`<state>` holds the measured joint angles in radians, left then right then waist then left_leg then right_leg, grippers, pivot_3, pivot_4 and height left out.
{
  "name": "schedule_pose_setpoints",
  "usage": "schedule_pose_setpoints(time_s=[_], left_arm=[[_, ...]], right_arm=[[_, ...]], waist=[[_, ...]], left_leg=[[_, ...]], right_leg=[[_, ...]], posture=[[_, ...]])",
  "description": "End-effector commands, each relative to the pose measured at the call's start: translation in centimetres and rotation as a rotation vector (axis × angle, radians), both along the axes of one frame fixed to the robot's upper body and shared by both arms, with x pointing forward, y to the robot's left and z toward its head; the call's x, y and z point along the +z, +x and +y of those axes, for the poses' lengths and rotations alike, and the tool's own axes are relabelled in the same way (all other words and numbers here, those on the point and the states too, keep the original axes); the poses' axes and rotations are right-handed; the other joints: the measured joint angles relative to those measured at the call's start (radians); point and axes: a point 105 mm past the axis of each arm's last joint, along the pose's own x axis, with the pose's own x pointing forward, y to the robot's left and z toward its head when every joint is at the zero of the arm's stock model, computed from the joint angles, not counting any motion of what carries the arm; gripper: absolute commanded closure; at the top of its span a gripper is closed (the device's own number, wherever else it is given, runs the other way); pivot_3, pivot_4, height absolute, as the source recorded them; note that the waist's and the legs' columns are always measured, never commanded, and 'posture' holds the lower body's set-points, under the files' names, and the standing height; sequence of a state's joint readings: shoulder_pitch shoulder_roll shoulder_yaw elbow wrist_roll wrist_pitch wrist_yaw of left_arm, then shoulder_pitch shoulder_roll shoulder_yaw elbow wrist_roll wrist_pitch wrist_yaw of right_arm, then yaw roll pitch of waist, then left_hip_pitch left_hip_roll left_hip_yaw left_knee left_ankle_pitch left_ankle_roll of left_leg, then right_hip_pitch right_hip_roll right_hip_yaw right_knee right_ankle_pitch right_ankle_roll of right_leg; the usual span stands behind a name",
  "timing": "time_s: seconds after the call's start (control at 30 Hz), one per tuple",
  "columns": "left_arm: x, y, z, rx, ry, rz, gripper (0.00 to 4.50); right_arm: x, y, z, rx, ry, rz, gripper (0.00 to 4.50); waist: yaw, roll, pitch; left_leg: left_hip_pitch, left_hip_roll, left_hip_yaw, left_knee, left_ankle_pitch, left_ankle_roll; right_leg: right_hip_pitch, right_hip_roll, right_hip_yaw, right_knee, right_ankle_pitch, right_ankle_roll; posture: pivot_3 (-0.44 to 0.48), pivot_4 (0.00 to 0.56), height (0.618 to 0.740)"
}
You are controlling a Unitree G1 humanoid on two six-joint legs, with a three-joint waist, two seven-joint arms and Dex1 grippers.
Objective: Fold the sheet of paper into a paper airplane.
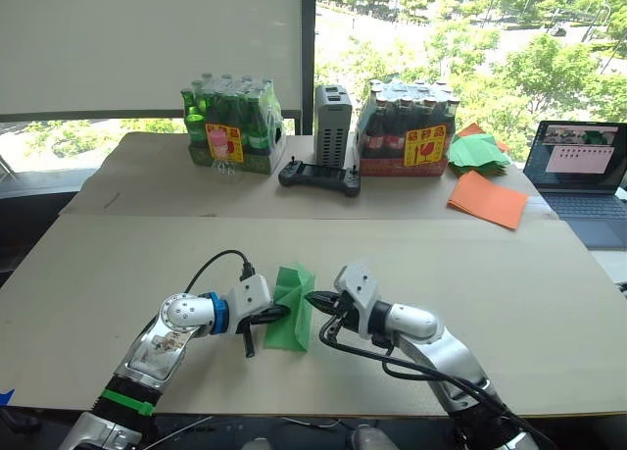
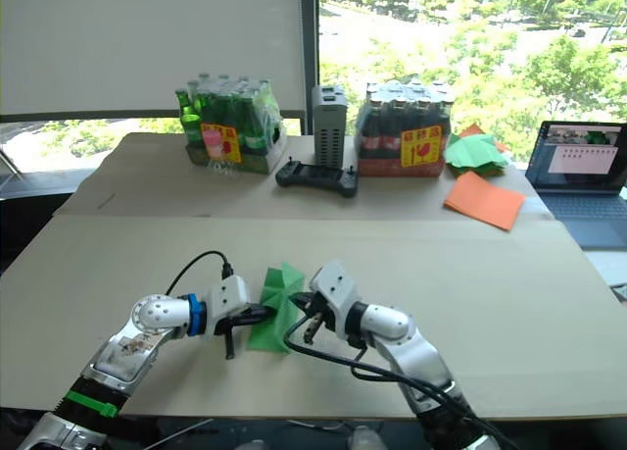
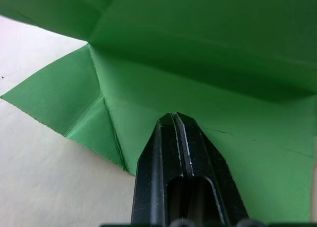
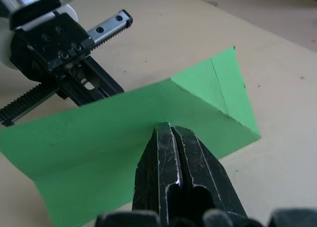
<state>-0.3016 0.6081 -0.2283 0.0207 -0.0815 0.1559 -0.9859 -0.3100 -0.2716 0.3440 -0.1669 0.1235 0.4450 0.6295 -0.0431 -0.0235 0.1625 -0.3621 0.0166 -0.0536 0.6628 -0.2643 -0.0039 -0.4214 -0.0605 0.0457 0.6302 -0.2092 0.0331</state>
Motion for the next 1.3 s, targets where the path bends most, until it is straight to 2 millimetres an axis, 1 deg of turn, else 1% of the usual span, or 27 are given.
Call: schedule_pose_setpoints(time_s=[0.03, 0.13, 0.2, 0.33, 0.4, 0.47, 0.53, 0.57, 0.63, 0.77, 0.87, 0.93, 1.03, 1.13, 1.23, 1.3], left_arm=[[-1.6, -0.7, 1.1, 0.026, 0.058, 0.063, 4.50], [-1.1, -0.7, 1.8, 0.052, 0.063, 0.052, 4.50], [-0.9, -0.6, 2.2, 0.069, 0.067, 0.046, 4.50], [1.2, 0.3, 4.1, 0.139, 0.071, -0.005, 4.50], [2.9, 0.9, 4.6, 0.162, 0.050, -0.038, 4.50], [5.1, 1.5, 4.4, 0.177, -0.025, -0.058, 4.50], [6.7, 1.2, 3.1, 0.143, -0.131, -0.033, 4.50], [7.1, 0.9, 2.4, 0.119, -0.173, -0.016, 4.50], [6.8, 0.3, 1.1, 0.077, -0.213, 0.030, 4.50], [4.3, -0.5, 0.0, 0.052, -0.208, 0.116, 4.50], [2.3, -0.8, 0.1, 0.055, -0.170, 0.161, 4.50], [1.4, -1.0, 0.4, 0.058, -0.144, 0.176, 4.50], [0.7, -1.0, 0.4, 0.051, -0.120, 0.180, 4.50], [-0.1, -1.3, 0.3, 0.032, -0.086, 0.182, 4.50], [-1.1, -1.7, 0.7, 0.014, -0.030, 0.183, 4.50], [-1.2, -1.7, 0.7, 0.011, -0.023, 0.177, 4.50]], right_arm=[[0.3, 0.8, 0.6, -0.005, 0.003, -0.032, 4.47], [-0.9, 0.9, 0.9, 0.005, -0.024, -0.004, 4.47], [-1.3, 0.9, 1.0, 0.014, -0.033, 0.004, 4.47], [-2.1, 0.7, 1.1, 0.032, -0.067, 0.020, 4.47], [-2.2, 0.8, 1.1, 0.035, -0.074, 0.021, 4.47], [-2.3, 0.8, 1.1, 0.038, -0.082, 0.021, 4.47], [-2.3, 0.8, 1.1, 0.038, -0.083, 0.021, 4.47], [-2.3, 0.8, 1.0, 0.038, -0.085, 0.020, 4.47], [-2.4, 0.8, 0.9, 0.038, -0.086, 0.023, 4.47], [-2.2, 0.9, 0.9, 0.037, -0.083, 0.021, 4.47], [-1.7, 1.1, 0.9, 0.032, -0.077, 0.015, 4.47], [-1.5, 1.2, 0.7, 0.028, -0.074, 0.011, 4.47], [-1.4, 1.3, 0.6, 0.024, -0.063, 0.016, 4.47], [-2.0, 1.6, 0.5, 0.024, -0.098, 0.031, 4.47], [-2.9, 2.5, -0.1, -0.016, -0.156, 0.062, 4.47], [-2.7, 3.3, -0.4, -0.038, -0.159, 0.067, 4.47]], waist=[[-0.001, 0.000, 0.000], [-0.004, 0.000, 0.000], [-0.004, 0.000, 0.000], [-0.008, 0.000, 0.000], [-0.009, 0.000, 0.000], [-0.005, 0.000, 0.000], [-0.002, 0.000, 0.000], [-0.001, 0.000, 0.000], [0.000, 0.000, 0.000], [-0.005, 0.000, 0.000], [-0.004, 0.000, 0.000], [-0.004, 0.000, 0.000], [-0.001, 0.000, 0.000], [-0.002, 0.000, 0.000], [-0.003, 0.000, 0.000], [-0.003, 0.000, 0.000]], left_leg=[[0.000, 0.000, 0.000, 0.000, 0.000, 0.000], [0.000, 0.000, 0.000, 0.000, 0.000, 0.000], [0.000, 0.000, 0.000, 0.000, 0.000, 0.000], [0.001, 0.001, 0.000, 0.000, 0.000, 0.000], [0.001, 0.001, 0.000, 0.000, 0.000, 0.000], [0.001, 0.001, 0.000, 0.000, 0.000, 0.000], [0.000, 0.001, 0.000, 0.000, 0.000, 0.000], [0.000, 0.001, 0.000, 0.000, 0.000, 0.000], [-0.001, 0.000, 0.000, 0.000, 0.000, 0.000], [-0.001, 0.000, 0.000, 0.000, 0.000, 0.000], [0.000, 0.000, -0.001, 0.000, 0.000, 0.000], [0.000, 0.000, 0.000, 0.000, 0.000, 0.000], [-0.001, 0.000, 0.000, 0.000, 0.000, 0.000], [-0.001, 0.000, 0.000, 0.000, 0.000, 0.000], [0.000, 0.000, 0.000, 0.000, 0.000, 0.000], [0.001, 0.000, 0.000, 0.000, 0.000, 0.000]], right_leg=[[0.000, 0.000, 0.000, 0.000, 0.000, 0.000], [-0.001, 0.000, 0.000, 0.000, 0.000, 0.000], [0.000, 0.000, 0.000, 0.001, 0.000, 0.000], [0.000, 0.001, 0.000, 0.001, 0.000, 0.000], [0.000, 0.001, 0.000, 0.002, 0.000, -0.001], [-0.001, 0.001, 0.000, 0.002, 0.000, -0.001], [-0.001, 0.001, 0.000, 0.001, 0.000, -0.001], [-0.001, 0.001, 0.000, 0.001, 0.000, -0.001], [-0.001, 0.000, 0.000, 0.001, 0.000, 0.000], [-0.001, 0.000, 0.000, 0.001, 0.000, 0.000], [-0.002, 0.001, 0.000, 0.001, 0.000, -0.001], [-0.001, 0.001, 0.000, 0.001, 0.000, -0.001], [-0.002, 0.001, 0.000, 0.001, 0.000, -0.001], [-0.001, 0.000, 0.000, 0.001, 0.000, -0.001], [-0.001, 0.000, 0.000, 0.001, 0.000, -0.001], [0.000, 0.000, 0.000, 0.001, 0.000, -0.001]], posture=[[0.000, 0.150, 0.740], [0.000, 0.150, 0.740], [0.000, 0.150, 0.740], [0.000, 0.150, 0.740], [0.000, 0.150, 0.740], [0.000, 0.150, 0.740], [0.000, 0.150, 0.740], [0.000, 0.150, 0.740], [0.000, 0.150, 0.740], [0.000, 0.150, 0.740], [0.000, 0.150, 0.740], [0.000, 0.150, 0.740], [0.000, 0.150, 0.740], [0.000, 0.150, 0.740], [0.000, 0.150, 0.740], [0.000, 0.150, 0.740]])
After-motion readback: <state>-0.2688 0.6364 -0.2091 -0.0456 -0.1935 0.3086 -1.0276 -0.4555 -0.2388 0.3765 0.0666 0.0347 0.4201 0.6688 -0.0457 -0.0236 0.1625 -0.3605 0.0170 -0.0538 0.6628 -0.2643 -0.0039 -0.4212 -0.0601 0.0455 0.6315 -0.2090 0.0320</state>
